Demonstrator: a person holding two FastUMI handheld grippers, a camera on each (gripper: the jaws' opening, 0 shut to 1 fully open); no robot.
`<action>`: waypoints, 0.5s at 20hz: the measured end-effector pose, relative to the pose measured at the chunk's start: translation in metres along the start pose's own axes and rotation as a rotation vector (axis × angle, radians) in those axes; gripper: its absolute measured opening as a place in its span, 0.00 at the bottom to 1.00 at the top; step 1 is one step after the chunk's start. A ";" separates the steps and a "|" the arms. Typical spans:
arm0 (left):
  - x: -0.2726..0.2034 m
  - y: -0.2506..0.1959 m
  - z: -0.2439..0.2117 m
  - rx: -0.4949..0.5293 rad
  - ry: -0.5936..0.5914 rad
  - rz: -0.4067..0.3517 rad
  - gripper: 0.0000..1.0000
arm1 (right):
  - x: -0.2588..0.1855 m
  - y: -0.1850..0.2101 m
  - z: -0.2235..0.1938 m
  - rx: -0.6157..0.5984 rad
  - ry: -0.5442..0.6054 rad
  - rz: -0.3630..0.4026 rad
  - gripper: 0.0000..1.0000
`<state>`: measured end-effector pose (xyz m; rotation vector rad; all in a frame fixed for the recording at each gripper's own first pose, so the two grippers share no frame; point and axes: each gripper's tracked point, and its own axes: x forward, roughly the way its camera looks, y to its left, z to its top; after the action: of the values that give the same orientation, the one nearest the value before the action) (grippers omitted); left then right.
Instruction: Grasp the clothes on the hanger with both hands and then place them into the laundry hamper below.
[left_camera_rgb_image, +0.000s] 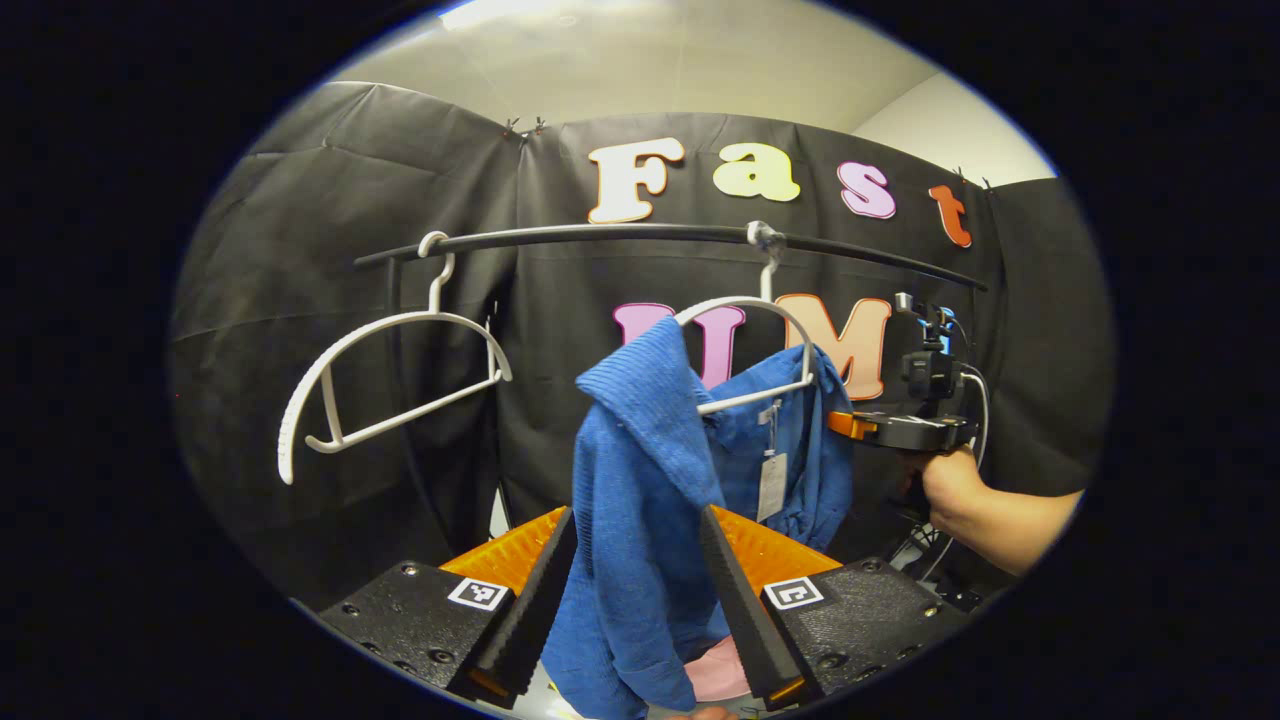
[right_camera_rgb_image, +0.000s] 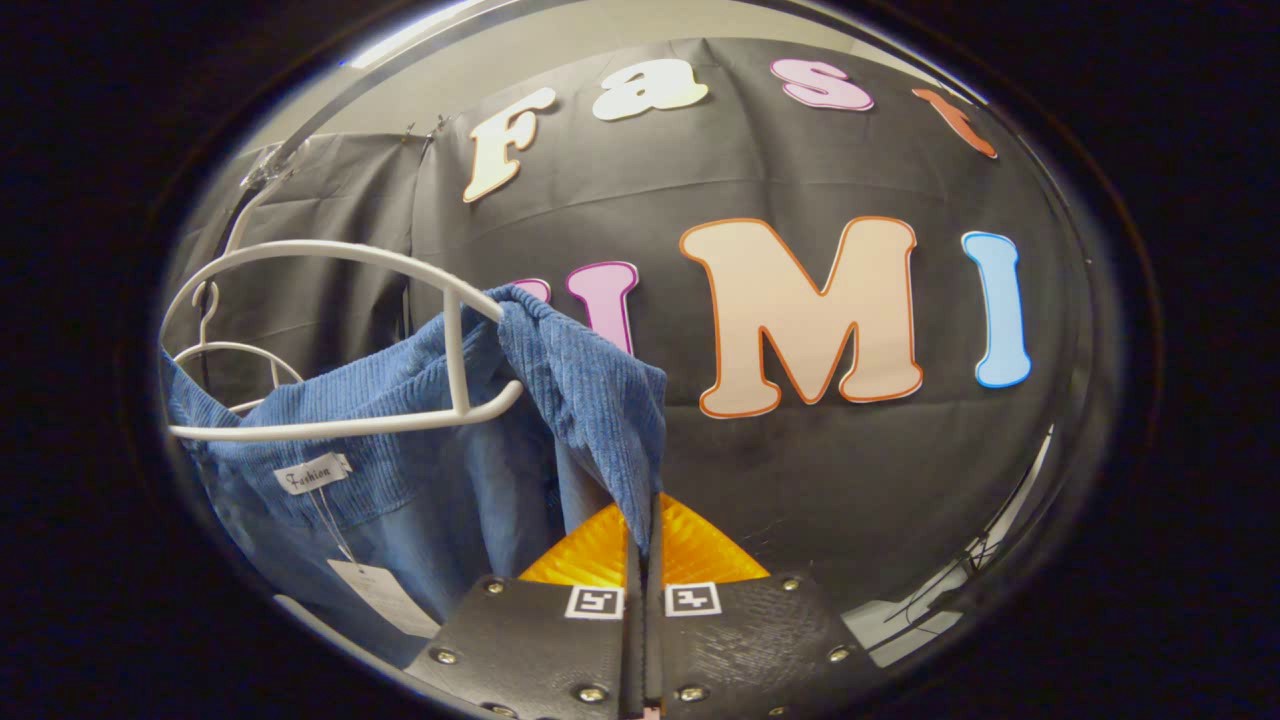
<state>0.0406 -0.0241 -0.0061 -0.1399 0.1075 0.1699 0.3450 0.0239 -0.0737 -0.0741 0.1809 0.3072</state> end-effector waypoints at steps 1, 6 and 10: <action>0.004 -0.008 0.003 -0.015 -0.004 -0.004 0.75 | 0.000 0.000 0.000 0.005 -0.001 0.002 0.01; 0.040 -0.009 0.002 0.031 0.012 0.133 0.86 | -0.002 0.004 0.000 -0.009 0.002 0.014 0.01; 0.066 0.000 -0.002 0.056 0.047 0.223 0.91 | 0.000 0.003 0.006 0.003 -0.016 0.008 0.01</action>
<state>0.1055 -0.0136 -0.0160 -0.0759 0.1743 0.3861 0.3452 0.0274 -0.0677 -0.0680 0.1653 0.3151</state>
